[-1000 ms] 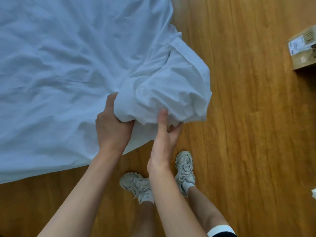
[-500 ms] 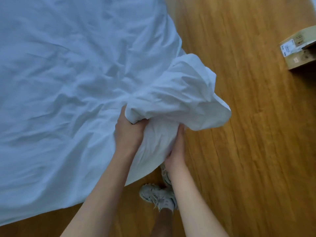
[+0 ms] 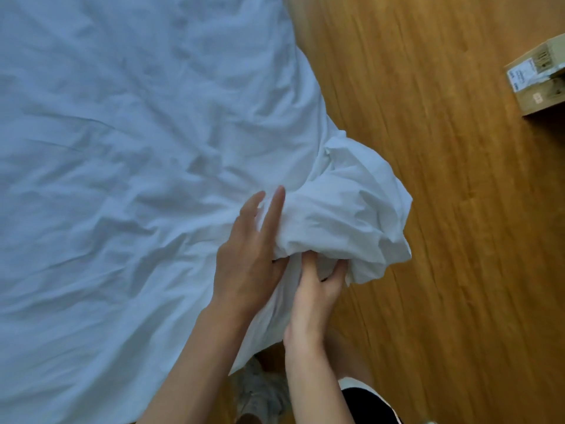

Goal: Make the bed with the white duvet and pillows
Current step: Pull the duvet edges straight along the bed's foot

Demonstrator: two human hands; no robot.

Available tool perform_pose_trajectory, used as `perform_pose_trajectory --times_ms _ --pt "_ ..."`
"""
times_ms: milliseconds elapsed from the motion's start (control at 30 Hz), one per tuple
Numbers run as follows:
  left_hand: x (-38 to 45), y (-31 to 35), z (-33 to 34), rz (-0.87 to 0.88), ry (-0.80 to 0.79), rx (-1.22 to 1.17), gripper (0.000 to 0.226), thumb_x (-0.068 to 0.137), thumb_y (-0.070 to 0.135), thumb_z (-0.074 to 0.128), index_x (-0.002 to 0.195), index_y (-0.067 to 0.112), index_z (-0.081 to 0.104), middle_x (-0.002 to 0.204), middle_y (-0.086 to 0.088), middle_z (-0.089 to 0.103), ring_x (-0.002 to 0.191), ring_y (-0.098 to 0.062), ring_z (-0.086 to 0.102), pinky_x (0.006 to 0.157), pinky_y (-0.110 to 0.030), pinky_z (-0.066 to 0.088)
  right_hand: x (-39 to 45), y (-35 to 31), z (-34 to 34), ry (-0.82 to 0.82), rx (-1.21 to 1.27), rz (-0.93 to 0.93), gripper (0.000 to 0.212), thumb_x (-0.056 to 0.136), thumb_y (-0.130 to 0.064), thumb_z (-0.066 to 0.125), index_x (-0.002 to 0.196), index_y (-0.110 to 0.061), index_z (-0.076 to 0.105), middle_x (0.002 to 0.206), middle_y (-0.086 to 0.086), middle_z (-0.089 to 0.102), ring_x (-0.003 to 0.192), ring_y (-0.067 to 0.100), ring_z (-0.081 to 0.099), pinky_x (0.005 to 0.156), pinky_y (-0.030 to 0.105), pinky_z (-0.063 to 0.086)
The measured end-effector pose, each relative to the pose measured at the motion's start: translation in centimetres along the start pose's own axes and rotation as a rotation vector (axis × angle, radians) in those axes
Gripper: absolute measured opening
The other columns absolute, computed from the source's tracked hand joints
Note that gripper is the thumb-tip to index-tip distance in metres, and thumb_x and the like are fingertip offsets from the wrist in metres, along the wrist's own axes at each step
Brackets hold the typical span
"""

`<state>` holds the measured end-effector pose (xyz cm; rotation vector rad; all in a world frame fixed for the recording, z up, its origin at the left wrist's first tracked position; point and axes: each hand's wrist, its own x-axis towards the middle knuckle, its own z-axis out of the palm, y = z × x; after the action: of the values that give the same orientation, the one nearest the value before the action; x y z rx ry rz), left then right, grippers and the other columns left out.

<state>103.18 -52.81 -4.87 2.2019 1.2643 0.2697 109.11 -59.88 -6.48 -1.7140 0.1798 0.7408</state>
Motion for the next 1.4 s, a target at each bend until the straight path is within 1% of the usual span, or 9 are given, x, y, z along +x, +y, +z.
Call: perform_pose_trajectory --times_ms 167,267,467,533,633,933,1167,1300,1400 --pt "0.7 -1.3 -0.2 -0.048 -0.120 -0.077 0.072 0.080 0.033 0.061 0.146 0.033 0.032 0.123 -0.003 0.053 0.087 -0.026 0.063 0.059 -0.025 0.032 -3.8 2.6 0.0 0.172 0.043 0.290 0.087 0.059 -0.068 0.074 0.136 -0.044 0.041 0.130 -0.016 0.058 0.118 0.008 0.057 0.102 0.043 0.046" --pt "0.8 -1.9 -0.4 -0.034 -0.142 -0.060 0.070 0.083 0.023 0.064 0.145 0.034 0.036 0.122 -0.004 0.052 0.087 -0.028 0.061 0.062 -0.027 0.034 -3.9 2.8 0.4 0.131 -0.068 0.222 0.072 0.072 -0.061 0.069 0.135 -0.040 0.040 0.109 -0.023 0.061 0.099 -0.002 0.061 0.092 0.031 0.049" --pt "0.5 -3.2 -1.1 -0.049 -0.121 -0.011 0.063 0.085 0.020 0.060 0.143 0.033 0.039 0.118 -0.007 0.050 0.083 -0.028 0.059 0.059 -0.030 0.035 -1.6 1.1 1.6 -0.118 -0.005 -0.092 0.118 0.057 -0.071 0.075 0.152 -0.027 0.020 0.146 -0.008 0.044 0.128 0.000 0.047 0.099 0.016 0.044" --pt "0.6 -3.6 -0.7 -0.048 -0.109 0.011 0.064 0.085 0.020 0.060 0.143 0.034 0.039 0.120 -0.006 0.049 0.086 -0.028 0.059 0.059 -0.030 0.038 -0.2 0.8 2.3 -0.159 0.053 -0.124 0.123 0.053 -0.071 0.078 0.151 -0.024 0.021 0.145 -0.003 0.046 0.128 0.005 0.049 0.104 0.026 0.044" --pt "0.2 -3.7 -0.3 -0.039 -0.125 0.010 0.065 0.085 0.019 0.058 0.144 0.036 0.037 0.124 -0.004 0.048 0.094 -0.027 0.058 0.062 -0.032 0.041 2.3 0.5 2.8 -0.150 0.110 -0.144 0.114 0.058 -0.057 0.086 0.149 -0.022 0.026 0.142 0.002 0.050 0.128 0.016 0.052 0.107 0.045 0.042" --pt "-1.5 -3.5 -0.1 -0.075 -0.147 -0.041 0.073 0.076 0.013 0.057 0.144 0.028 0.037 0.128 -0.006 0.045 0.094 -0.029 0.056 0.063 -0.028 0.032 4.7 -0.8 3.6 -0.138 0.009 0.076 0.067 0.050 -0.026 0.084 0.113 -0.011 0.067 0.106 0.002 0.073 0.098 0.019 0.069 0.092 0.046 0.054" --pt "-5.8 -5.0 -4.8 -0.203 -0.109 -0.408 0.065 0.068 0.026 0.048 0.132 0.026 0.045 0.125 0.006 0.046 0.090 -0.012 0.054 0.066 -0.024 0.037 -2.3 -2.6 6.2 -0.045 -0.250 -0.232 0.076 0.045 -0.033 0.083 0.114 -0.009 0.063 0.101 -0.007 0.071 0.094 0.011 0.067 0.086 0.035 0.055" --pt "-9.5 -8.7 -10.3 -0.234 -0.148 -0.763 0.039 0.074 0.046 0.048 0.112 0.041 0.055 0.116 0.016 0.055 0.104 -0.003 0.055 0.084 -0.028 0.042 -8.5 -2.8 7.3 -0.195 -0.303 -0.497 0.068 0.054 -0.015 0.093 0.114 -0.011 0.060 0.083 -0.028 0.064 0.084 -0.009 0.062 0.075 0.009 0.046" --pt "-12.2 -13.4 -15.2 -0.357 -0.016 -0.916 0.037 0.081 0.060 0.038 0.098 0.045 0.066 0.114 0.012 0.066 0.112 -0.007 0.058 0.094 -0.036 0.045 -14.5 -1.9 9.5 -0.347 -0.418 -0.694 0.057 0.057 -0.028 0.088 0.104 -0.009 0.061 0.086 -0.021 0.063 0.078 -0.006 0.060 0.071 0.009 0.047"
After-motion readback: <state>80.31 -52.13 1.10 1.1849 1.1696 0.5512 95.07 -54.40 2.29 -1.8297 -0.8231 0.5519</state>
